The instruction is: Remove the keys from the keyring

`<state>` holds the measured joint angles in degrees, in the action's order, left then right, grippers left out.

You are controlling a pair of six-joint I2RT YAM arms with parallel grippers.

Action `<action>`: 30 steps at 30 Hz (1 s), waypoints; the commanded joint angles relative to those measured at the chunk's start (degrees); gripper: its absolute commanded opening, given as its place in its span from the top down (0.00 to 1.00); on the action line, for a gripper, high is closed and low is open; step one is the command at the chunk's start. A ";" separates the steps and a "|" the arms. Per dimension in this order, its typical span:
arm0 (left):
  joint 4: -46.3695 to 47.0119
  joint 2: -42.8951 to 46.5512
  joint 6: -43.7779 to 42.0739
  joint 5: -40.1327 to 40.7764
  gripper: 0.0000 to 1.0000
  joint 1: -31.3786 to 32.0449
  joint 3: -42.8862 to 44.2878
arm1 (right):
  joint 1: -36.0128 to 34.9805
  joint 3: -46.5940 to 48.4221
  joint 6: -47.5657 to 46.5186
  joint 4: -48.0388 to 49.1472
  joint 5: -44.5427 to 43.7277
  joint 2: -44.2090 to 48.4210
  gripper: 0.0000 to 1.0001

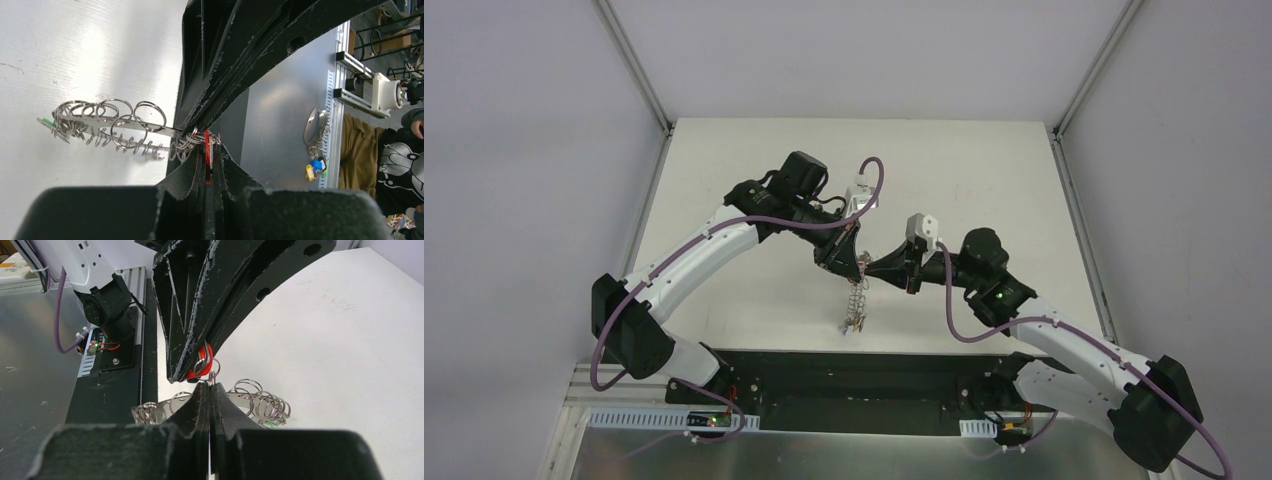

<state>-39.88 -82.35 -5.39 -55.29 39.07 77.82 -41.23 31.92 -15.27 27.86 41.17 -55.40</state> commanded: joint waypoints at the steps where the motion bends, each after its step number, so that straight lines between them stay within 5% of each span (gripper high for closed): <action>1: 0.50 2.54 -1.22 -3.01 1.00 0.56 -0.13 | -0.27 0.90 0.64 2.37 -2.84 3.87 1.00; 14: 0.51 2.29 -1.19 -3.24 1.00 0.50 -0.19 | 0.01 -5.80 3.18 11.56 -9.09 9.96 1.00; 30: 0.50 0.90 -0.77 -4.21 1.00 0.72 -0.30 | -0.10 -6.03 9.89 25.18 -13.66 5.96 1.00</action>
<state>-39.13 -81.89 -5.37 -56.53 39.07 77.82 -41.41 24.38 -7.01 43.64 30.46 -48.93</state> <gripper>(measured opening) 0.054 0.029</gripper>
